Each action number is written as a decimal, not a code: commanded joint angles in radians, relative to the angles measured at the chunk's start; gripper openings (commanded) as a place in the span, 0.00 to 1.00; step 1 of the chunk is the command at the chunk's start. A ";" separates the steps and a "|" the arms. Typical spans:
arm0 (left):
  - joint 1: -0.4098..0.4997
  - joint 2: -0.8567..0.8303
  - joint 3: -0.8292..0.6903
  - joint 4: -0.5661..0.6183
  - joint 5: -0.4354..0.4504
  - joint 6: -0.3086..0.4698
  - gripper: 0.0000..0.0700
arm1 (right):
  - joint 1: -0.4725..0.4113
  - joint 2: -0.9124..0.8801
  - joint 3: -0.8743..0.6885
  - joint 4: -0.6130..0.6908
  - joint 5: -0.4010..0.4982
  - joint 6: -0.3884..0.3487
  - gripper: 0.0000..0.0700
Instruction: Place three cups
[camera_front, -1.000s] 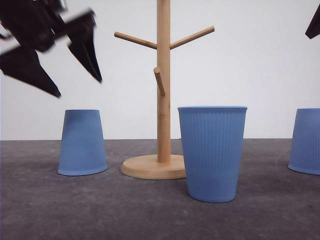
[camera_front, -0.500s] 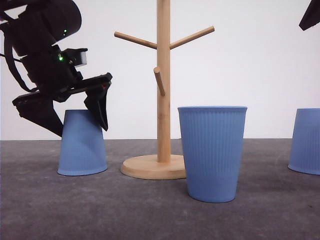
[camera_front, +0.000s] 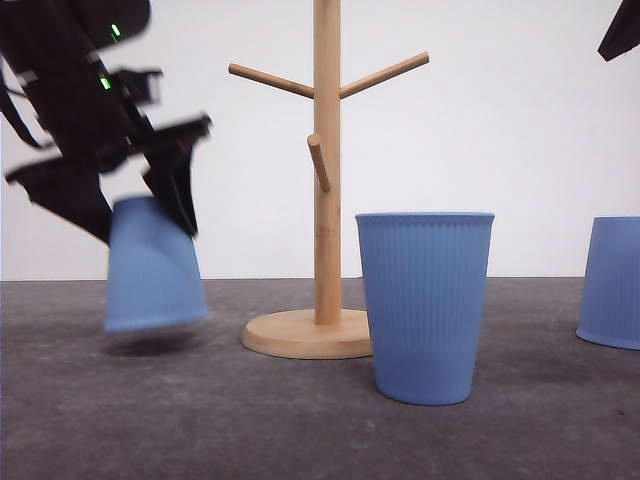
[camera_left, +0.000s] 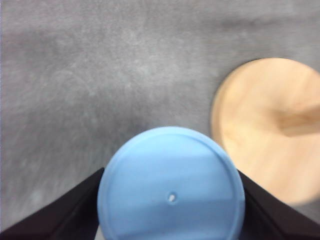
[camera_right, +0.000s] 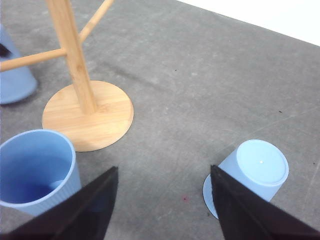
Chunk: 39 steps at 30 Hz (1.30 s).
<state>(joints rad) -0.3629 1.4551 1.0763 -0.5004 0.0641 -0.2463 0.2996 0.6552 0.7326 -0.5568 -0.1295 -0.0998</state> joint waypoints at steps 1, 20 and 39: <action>0.012 -0.039 0.014 -0.021 0.024 -0.014 0.48 | 0.004 0.003 0.019 0.010 0.000 0.011 0.54; 0.385 -0.222 0.015 0.303 0.657 -0.575 0.49 | 0.004 0.004 0.019 0.049 0.000 0.014 0.54; 0.194 -0.002 0.015 0.602 0.656 -0.761 0.50 | 0.004 0.004 0.019 0.055 0.000 0.013 0.53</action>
<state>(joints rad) -0.1654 1.4417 1.0763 0.0824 0.7234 -0.9991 0.2996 0.6552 0.7326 -0.5121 -0.1295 -0.0986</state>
